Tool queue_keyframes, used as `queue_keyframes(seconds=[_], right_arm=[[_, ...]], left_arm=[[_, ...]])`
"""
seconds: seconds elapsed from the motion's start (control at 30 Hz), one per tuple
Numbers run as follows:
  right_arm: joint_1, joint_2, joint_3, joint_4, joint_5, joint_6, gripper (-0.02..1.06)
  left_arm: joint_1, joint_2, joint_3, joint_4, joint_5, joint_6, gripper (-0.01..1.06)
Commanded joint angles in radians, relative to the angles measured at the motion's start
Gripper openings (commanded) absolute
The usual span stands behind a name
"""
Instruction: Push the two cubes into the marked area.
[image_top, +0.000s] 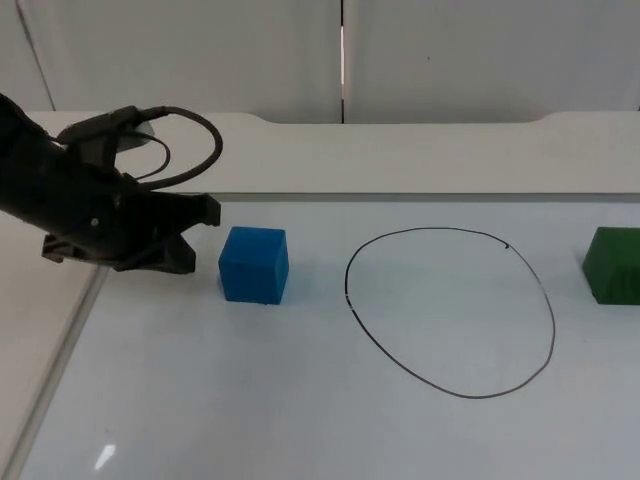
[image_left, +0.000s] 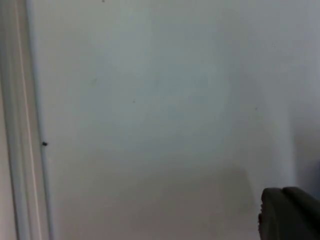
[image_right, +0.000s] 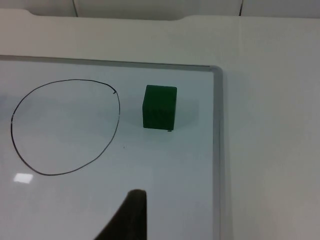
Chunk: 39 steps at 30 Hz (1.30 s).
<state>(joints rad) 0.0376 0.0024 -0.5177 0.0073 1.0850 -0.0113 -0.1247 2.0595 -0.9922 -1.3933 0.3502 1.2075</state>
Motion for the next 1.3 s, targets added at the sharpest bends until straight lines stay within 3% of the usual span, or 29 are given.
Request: queue_keyframes(seconds=[0.0, 0.23, 0.43, 0.67, 1.0, 1.27], right_arm=[[-0.005, -0.002, 0.001, -0.002, -0.006, -0.003, 1.05], [-0.005, -0.002, 0.001, 0.005, -0.006, -0.015, 1.05], [-0.005, -0.002, 0.001, 0.005, -0.006, -0.015, 1.05], [-0.005, -0.002, 0.001, 0.005, -0.006, -0.015, 1.05], [-0.005, -0.002, 0.001, 0.005, -0.006, -0.015, 1.05], [-0.005, -0.002, 0.001, 0.005, -0.006, -0.015, 1.05]], left_arm=[[-0.005, -0.001, -0.007, -0.010, 0.011, 0.000, 0.00], [-0.056, 0.001, -0.012, -0.011, -0.004, 0.002, 0.00], [-0.112, 0.001, -0.012, -0.011, -0.097, 0.009, 0.00], [-0.125, 0.001, -0.012, -0.031, -0.091, 0.009, 0.00], [-0.125, 0.007, -0.010, -0.037, -0.015, -0.036, 0.00], [-0.160, 0.007, -0.010, -0.036, -0.014, -0.036, 0.00]])
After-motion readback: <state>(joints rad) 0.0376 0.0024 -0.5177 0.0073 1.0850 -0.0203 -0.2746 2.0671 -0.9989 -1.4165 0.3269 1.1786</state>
